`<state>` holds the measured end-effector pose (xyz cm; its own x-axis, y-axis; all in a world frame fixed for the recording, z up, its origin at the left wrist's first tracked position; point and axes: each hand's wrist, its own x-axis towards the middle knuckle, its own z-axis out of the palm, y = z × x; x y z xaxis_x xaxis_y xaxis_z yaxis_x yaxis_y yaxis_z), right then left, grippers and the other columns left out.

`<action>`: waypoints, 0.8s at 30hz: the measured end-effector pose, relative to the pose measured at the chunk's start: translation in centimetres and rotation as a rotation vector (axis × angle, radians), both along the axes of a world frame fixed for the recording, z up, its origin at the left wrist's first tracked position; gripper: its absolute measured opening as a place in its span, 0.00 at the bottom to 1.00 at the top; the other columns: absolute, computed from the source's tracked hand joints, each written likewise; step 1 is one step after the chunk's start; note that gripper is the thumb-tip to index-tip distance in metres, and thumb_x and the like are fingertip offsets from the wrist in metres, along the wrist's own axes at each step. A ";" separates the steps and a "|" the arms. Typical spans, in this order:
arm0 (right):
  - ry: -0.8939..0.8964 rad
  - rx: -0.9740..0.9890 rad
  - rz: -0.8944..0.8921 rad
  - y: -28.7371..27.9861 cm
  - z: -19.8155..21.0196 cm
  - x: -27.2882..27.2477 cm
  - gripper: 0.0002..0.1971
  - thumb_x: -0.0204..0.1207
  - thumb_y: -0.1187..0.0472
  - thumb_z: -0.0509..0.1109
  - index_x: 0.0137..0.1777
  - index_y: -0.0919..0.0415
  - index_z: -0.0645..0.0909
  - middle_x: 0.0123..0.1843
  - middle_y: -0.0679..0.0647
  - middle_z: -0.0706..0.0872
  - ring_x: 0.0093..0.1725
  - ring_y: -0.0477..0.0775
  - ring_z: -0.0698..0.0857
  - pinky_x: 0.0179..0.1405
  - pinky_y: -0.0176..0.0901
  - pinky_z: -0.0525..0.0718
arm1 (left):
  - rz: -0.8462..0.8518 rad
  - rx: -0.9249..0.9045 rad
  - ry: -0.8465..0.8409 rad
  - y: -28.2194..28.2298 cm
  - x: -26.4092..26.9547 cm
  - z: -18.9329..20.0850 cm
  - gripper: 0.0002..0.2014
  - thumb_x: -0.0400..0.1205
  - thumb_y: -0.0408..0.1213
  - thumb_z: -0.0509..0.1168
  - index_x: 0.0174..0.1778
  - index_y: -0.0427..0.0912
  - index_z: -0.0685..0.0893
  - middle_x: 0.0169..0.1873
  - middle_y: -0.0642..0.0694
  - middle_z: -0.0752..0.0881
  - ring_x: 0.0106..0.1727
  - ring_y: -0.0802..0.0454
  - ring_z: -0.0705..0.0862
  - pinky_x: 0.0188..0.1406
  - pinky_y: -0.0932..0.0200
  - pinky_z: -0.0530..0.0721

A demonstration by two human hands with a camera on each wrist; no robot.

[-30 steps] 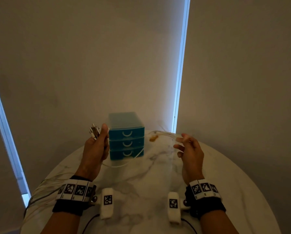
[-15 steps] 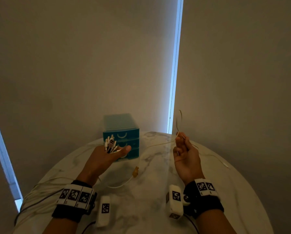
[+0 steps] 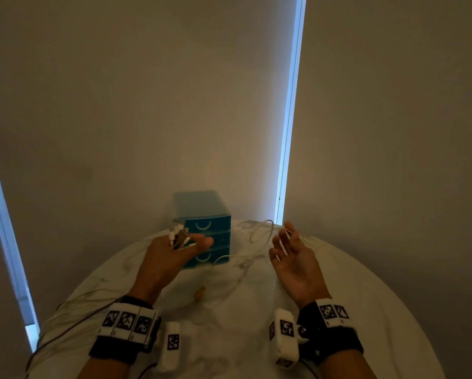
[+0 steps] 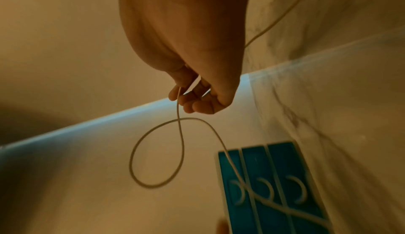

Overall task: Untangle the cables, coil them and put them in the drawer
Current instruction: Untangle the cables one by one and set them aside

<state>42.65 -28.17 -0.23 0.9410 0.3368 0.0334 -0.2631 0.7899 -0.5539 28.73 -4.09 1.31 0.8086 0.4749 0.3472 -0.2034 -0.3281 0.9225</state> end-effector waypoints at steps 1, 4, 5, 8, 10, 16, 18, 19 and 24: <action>-0.017 0.007 0.047 0.8 0.1 -0.7 0.14 0.87 0.59 0.69 0.69 0.58 0.87 0.52 0.52 0.90 0.54 0.53 0.88 0.48 0.45 0.84 | -0.029 0.034 0.023 -0.2 0.3 -0.2 0.19 0.69 0.53 0.86 0.54 0.53 0.97 0.49 0.61 0.96 0.50 0.65 0.94 0.54 0.62 0.89; -0.051 -0.002 0.175 2.6 0.4 -2.3 0.10 0.91 0.62 0.64 0.63 0.59 0.87 0.51 0.55 0.90 0.54 0.55 0.91 0.43 0.44 0.90 | -0.097 0.182 0.047 0.1 0.8 -0.6 0.29 0.65 0.57 0.87 0.63 0.59 0.94 0.57 0.66 0.94 0.59 0.69 0.91 0.60 0.68 0.85; -0.057 -0.011 0.204 3.1 0.4 -2.8 0.09 0.92 0.63 0.63 0.61 0.60 0.86 0.50 0.56 0.90 0.53 0.55 0.92 0.41 0.44 0.91 | -0.127 0.209 0.044 0.0 0.6 -0.5 0.30 0.66 0.56 0.87 0.65 0.59 0.93 0.57 0.67 0.94 0.60 0.70 0.90 0.59 0.73 0.84; -0.088 -0.034 0.270 4.1 0.7 -4.2 0.09 0.91 0.63 0.62 0.60 0.62 0.85 0.47 0.58 0.91 0.51 0.56 0.90 0.37 0.43 0.92 | -0.221 0.217 0.047 -0.2 0.3 -0.2 0.24 0.73 0.46 0.86 0.66 0.57 0.93 0.56 0.64 0.95 0.61 0.67 0.91 0.55 0.76 0.84; -0.123 -0.068 0.297 4.6 1.0 -5.2 0.09 0.90 0.64 0.62 0.60 0.63 0.84 0.46 0.58 0.92 0.51 0.57 0.89 0.37 0.43 0.92 | -0.241 0.280 0.081 -0.2 0.3 -0.3 0.17 0.77 0.47 0.84 0.61 0.60 0.95 0.54 0.63 0.95 0.58 0.65 0.92 0.57 0.68 0.87; -0.210 -0.087 0.295 5.1 0.5 -5.0 0.11 0.91 0.69 0.58 0.58 0.63 0.83 0.49 0.58 0.87 0.44 0.53 0.84 0.36 0.40 0.85 | -0.188 0.373 0.147 0.2 0.5 -0.9 0.08 0.79 0.62 0.76 0.46 0.66 0.96 0.47 0.62 0.95 0.53 0.64 0.91 0.64 0.47 0.88; -0.219 0.014 0.247 4.5 0.5 -3.9 0.16 0.94 0.69 0.53 0.56 0.61 0.84 0.48 0.56 0.86 0.44 0.53 0.83 0.35 0.39 0.83 | -0.203 0.352 0.186 0.3 0.7 -1.0 0.09 0.80 0.61 0.75 0.45 0.64 0.97 0.50 0.63 0.95 0.56 0.64 0.90 0.68 0.46 0.86; -0.224 0.092 0.215 4.0 0.7 -3.3 0.19 0.95 0.69 0.53 0.55 0.60 0.86 0.49 0.55 0.86 0.44 0.52 0.83 0.34 0.38 0.83 | -0.198 0.345 0.200 0.3 0.8 -1.0 0.08 0.81 0.60 0.75 0.46 0.64 0.97 0.50 0.64 0.95 0.56 0.64 0.90 0.69 0.46 0.85; -0.241 0.347 0.049 0.4 1.6 -1.4 0.22 0.95 0.67 0.55 0.60 0.47 0.91 0.52 0.48 0.86 0.50 0.50 0.84 0.45 0.38 0.79 | -0.107 0.271 0.228 0.9 1.1 -1.4 0.07 0.84 0.55 0.75 0.43 0.62 0.98 0.45 0.60 0.96 0.54 0.58 0.91 0.66 0.46 0.86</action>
